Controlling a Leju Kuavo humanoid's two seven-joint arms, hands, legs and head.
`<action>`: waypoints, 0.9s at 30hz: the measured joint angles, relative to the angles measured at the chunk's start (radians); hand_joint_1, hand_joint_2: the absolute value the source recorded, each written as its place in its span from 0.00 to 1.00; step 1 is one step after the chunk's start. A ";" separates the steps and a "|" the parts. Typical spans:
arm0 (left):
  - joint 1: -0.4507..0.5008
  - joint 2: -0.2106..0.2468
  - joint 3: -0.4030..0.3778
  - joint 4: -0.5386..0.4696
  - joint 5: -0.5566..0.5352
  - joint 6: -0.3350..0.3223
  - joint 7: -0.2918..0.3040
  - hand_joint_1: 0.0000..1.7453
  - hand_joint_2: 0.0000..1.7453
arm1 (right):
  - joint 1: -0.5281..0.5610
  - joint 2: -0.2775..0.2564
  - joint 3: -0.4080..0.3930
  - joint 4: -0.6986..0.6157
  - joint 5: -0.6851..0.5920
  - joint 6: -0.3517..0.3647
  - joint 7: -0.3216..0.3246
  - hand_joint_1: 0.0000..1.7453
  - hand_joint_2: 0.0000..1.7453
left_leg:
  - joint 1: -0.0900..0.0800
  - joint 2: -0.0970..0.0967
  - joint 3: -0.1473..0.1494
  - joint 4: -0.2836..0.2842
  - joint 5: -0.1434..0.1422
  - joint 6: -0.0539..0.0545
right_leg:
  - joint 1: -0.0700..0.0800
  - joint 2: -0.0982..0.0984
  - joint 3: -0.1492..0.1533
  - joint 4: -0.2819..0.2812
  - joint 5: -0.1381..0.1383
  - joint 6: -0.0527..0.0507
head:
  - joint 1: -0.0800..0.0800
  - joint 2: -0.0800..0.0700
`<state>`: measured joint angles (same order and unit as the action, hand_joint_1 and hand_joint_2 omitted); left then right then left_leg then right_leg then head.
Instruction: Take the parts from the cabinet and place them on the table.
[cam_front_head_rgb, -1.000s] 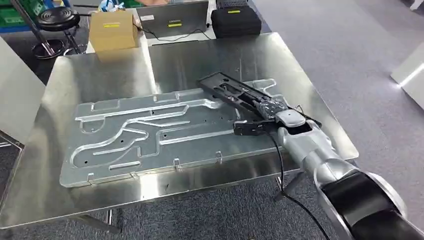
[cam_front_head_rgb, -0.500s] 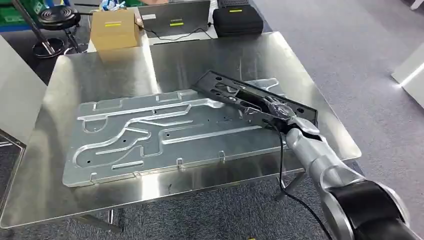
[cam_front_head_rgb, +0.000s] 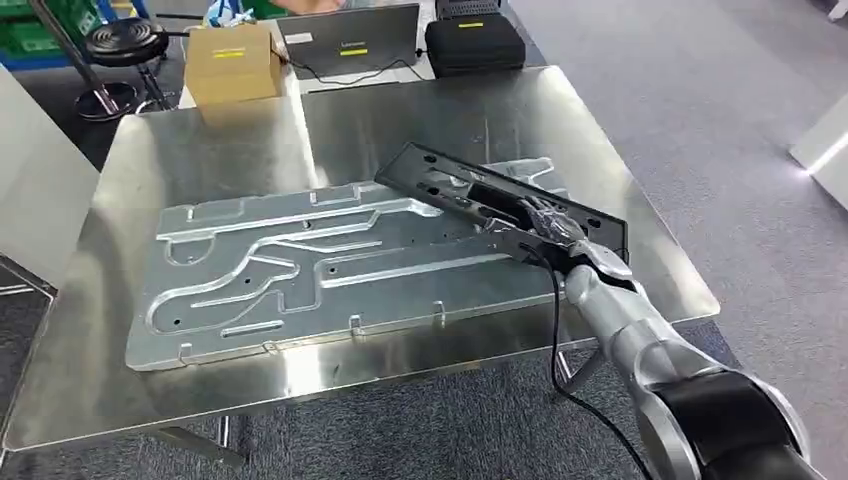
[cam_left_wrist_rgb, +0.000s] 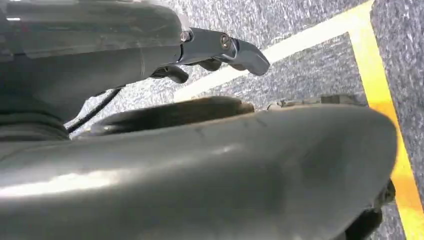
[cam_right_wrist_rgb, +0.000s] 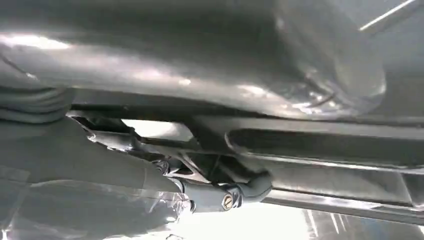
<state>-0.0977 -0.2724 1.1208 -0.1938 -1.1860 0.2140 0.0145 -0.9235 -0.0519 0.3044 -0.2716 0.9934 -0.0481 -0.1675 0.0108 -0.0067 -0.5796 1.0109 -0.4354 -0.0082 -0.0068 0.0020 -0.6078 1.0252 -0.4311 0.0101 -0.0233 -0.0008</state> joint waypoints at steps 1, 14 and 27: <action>0.000 0.000 0.000 0.000 0.001 0.001 0.001 0.00 0.00 | -0.001 0.000 0.000 0.000 0.001 -0.002 0.001 0.00 0.00 | -0.002 0.000 0.000 0.002 -0.002 -0.008 | -0.007 0.000 0.003 -0.009 0.006 -0.009 | 0.000 0.000; -0.002 -0.003 0.014 0.000 0.002 0.007 -0.003 0.00 0.00 | -0.008 0.005 0.056 -0.008 0.175 -0.183 -0.042 0.00 0.00 | -0.004 0.002 0.000 0.019 -0.022 0.007 | 0.006 -0.005 -0.017 0.007 0.012 -0.009 | 0.002 0.000; -0.003 -0.007 0.024 0.000 0.016 -0.008 -0.023 0.00 0.00 | -0.230 -0.087 0.260 0.002 0.332 0.050 -0.030 0.00 0.00 | -0.005 0.004 0.001 0.009 -0.015 0.019 | -0.014 -0.002 -0.031 0.027 0.018 0.032 | 0.003 0.000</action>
<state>-0.1006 -0.2796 1.1452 -0.1938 -1.1700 0.2056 -0.0088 -1.1531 -0.1393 0.5646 -0.2693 1.3249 0.0019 -0.1972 0.0054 -0.0032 -0.5783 1.0202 -0.4505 0.0113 -0.0210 -0.0004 -0.6386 1.0522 -0.4130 0.0417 -0.0198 -0.0008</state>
